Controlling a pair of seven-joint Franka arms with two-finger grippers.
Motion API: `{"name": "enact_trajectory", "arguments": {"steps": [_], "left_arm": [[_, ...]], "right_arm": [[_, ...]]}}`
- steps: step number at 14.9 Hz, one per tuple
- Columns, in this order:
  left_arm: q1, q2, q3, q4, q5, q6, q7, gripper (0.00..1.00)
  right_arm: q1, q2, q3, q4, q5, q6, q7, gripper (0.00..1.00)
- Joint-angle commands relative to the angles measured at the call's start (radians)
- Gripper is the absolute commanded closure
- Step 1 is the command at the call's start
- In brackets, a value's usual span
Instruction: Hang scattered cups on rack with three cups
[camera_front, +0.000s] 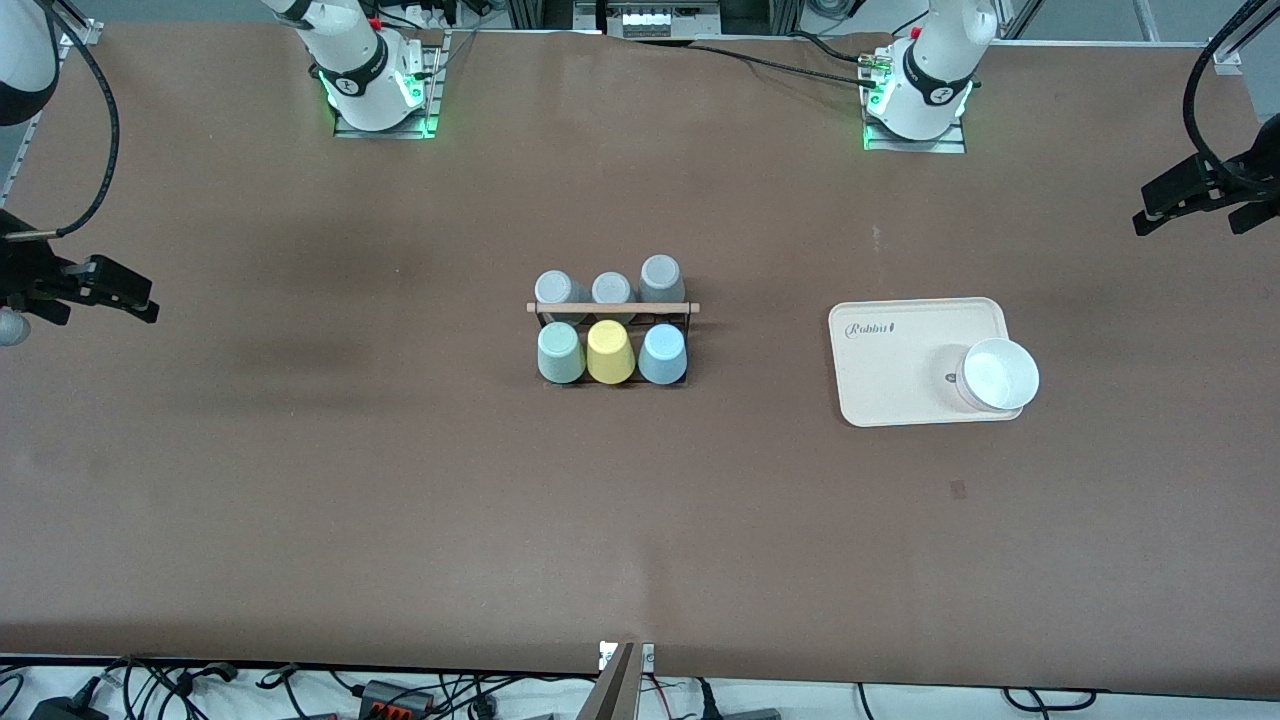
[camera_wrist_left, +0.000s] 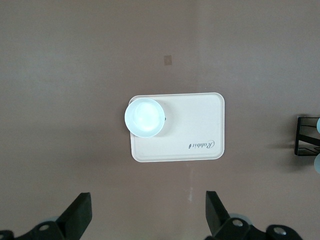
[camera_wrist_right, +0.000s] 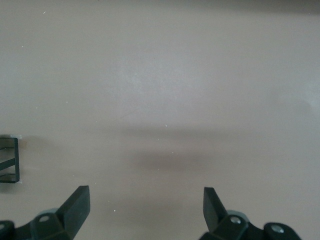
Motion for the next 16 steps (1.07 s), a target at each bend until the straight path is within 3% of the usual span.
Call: {"name": "enact_trajectory", "arguments": {"steps": [1,16], "left_arm": [[0.006,0.005,-0.003,0.016,-0.003,-0.014,0.023,0.0],[0.012,0.002,0.002,0.018,-0.006,-0.015,0.055,0.0]], "right_arm": [[-0.003,-0.087,0.004,-0.143,-0.001,0.09,0.012,0.0],[0.003,-0.139,0.007,-0.151,-0.001,-0.003,0.016,0.0]]}}
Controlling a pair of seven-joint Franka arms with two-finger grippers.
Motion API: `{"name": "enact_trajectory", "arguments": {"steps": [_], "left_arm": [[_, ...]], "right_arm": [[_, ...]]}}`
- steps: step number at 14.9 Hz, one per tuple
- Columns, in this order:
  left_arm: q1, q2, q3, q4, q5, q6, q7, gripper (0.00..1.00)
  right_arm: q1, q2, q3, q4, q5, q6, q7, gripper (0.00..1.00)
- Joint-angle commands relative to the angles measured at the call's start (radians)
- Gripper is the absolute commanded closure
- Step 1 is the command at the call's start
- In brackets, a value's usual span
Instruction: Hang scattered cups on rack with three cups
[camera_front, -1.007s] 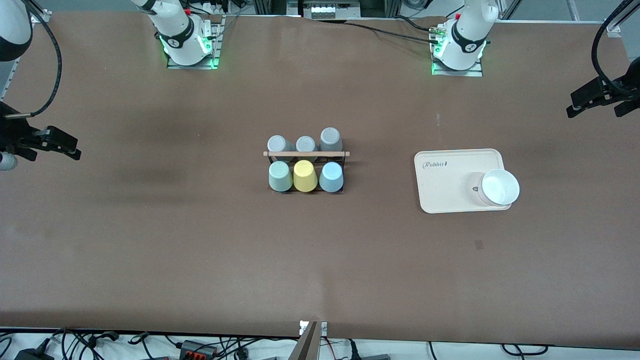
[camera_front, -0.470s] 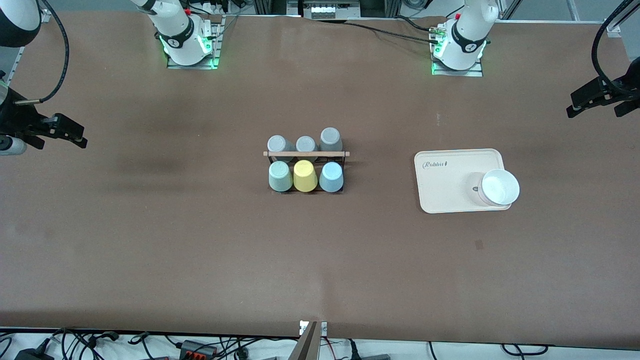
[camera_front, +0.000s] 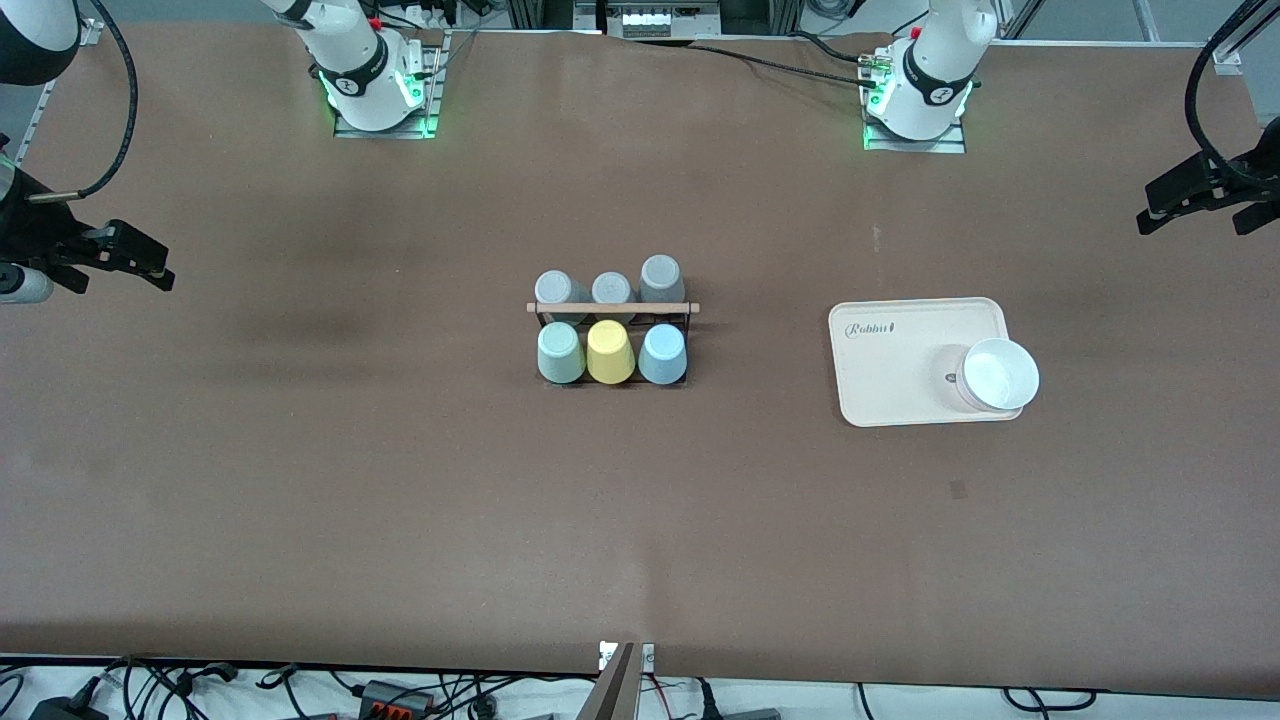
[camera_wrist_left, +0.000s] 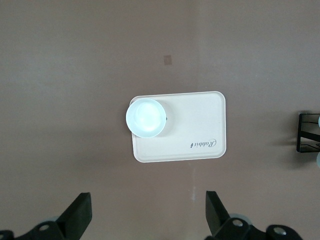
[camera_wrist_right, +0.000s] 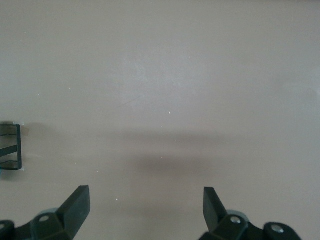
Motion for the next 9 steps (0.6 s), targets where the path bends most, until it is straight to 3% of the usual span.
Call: {"name": "enact_trajectory", "arguments": {"steps": [1,9], "left_arm": [[0.009,0.002,-0.003,0.018,-0.006,-0.015,0.023,0.0],[0.008,0.004,-0.003,0.022,-0.006,-0.017,0.024,0.0]], "right_arm": [[0.001,-0.036,0.002,-0.026,0.0,-0.017,0.016,0.0],[0.002,-0.037,0.002,-0.02,0.0,-0.038,0.016,0.0]]}}
